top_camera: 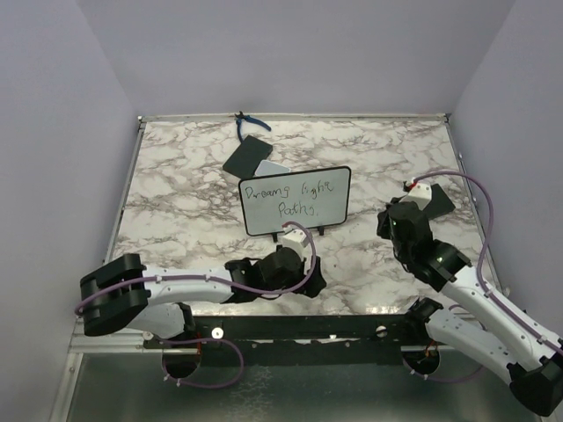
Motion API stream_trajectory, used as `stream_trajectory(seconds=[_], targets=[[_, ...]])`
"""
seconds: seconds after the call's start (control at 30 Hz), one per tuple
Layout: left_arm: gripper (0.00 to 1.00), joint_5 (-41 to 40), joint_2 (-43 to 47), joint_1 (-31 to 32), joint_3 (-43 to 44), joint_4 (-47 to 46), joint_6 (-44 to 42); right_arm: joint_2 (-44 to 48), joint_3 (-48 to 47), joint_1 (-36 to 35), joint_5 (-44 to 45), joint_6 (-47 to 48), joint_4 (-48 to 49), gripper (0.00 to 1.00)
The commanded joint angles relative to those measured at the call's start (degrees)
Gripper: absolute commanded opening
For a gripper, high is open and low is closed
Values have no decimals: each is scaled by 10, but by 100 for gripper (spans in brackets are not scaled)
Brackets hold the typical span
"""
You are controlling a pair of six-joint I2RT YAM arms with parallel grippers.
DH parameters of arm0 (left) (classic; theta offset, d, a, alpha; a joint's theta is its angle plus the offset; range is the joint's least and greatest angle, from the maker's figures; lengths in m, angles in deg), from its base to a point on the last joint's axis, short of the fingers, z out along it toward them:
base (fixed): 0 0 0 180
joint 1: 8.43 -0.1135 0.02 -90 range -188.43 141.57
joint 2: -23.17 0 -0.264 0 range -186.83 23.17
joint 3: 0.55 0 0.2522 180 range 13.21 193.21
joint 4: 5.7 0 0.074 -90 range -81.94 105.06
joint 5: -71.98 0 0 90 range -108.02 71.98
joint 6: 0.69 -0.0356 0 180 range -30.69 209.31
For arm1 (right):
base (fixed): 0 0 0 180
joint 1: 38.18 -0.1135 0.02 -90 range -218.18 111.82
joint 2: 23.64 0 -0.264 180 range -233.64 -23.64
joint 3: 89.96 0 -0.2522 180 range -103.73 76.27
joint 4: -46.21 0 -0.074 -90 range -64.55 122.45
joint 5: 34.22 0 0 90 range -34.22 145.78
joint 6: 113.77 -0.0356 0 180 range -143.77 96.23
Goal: Write a sentence on the whiteboard
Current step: Pick up the pen cap from the center of the board.
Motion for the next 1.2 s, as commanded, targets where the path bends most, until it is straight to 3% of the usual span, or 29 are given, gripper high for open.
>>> stream_trajectory(seconds=[0.0, 0.5, 0.67, 0.83, 1.17], targets=[[82, -31, -55, 1, 19, -12, 107, 19, 6, 3, -24, -4, 13, 1], [71, -43, -195, -16, 82, -27, 96, 76, 34, 2, -45, 1, 19, 1], [66, -19, -240, -12, 127, -49, 4, 79, 35, 2, -44, 2, 21, 1], [61, -4, -258, 2, 169, 2, -84, 84, 33, 3, -42, 1, 18, 1], [66, 24, -186, 8, 138, 92, -229, 90, 30, 3, -55, -2, 9, 1]])
